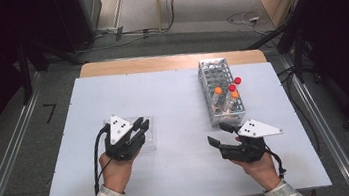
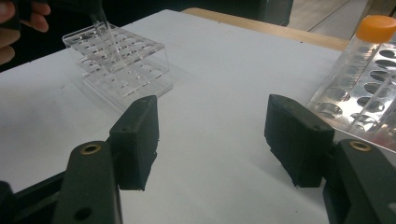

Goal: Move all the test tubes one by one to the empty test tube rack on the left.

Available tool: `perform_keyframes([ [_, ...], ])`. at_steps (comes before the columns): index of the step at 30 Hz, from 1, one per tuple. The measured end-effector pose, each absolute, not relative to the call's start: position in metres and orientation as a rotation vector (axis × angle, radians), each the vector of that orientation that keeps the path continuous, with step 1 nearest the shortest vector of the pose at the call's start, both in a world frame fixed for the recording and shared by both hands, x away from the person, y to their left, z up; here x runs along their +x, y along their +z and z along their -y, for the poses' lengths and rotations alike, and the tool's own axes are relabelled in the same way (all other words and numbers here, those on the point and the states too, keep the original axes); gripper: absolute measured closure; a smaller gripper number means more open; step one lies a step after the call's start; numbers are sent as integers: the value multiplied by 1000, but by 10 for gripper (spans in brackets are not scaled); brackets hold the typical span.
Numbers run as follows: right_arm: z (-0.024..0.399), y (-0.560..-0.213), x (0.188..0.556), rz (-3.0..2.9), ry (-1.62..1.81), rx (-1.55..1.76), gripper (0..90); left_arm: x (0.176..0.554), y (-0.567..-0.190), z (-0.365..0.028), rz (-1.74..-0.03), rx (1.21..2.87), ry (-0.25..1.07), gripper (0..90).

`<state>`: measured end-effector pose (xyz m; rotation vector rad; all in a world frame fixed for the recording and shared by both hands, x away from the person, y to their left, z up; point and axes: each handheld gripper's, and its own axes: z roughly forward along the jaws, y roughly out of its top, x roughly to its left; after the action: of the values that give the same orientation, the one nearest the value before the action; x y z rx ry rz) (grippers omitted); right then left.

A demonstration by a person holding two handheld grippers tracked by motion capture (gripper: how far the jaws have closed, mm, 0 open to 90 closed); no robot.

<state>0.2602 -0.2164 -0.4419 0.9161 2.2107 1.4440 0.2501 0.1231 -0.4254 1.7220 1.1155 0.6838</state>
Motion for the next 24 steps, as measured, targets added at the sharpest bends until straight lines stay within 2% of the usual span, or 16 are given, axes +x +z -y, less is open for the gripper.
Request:
perform_keyframes([
  [8,217,-443,261,-2210,1441,923,339,253,-436,-120,-1118,1763,656,756],
  [15,218,-443,262,-2202,1434,932,339,252,-433,-123,-1114,1726,648,675],
  [17,219,-444,263,-2197,1433,937,340,251,-433,-125,-1112,1702,645,629],
  [24,230,-448,273,-2150,1402,1003,343,253,-432,-128,-1158,1636,650,336],
])
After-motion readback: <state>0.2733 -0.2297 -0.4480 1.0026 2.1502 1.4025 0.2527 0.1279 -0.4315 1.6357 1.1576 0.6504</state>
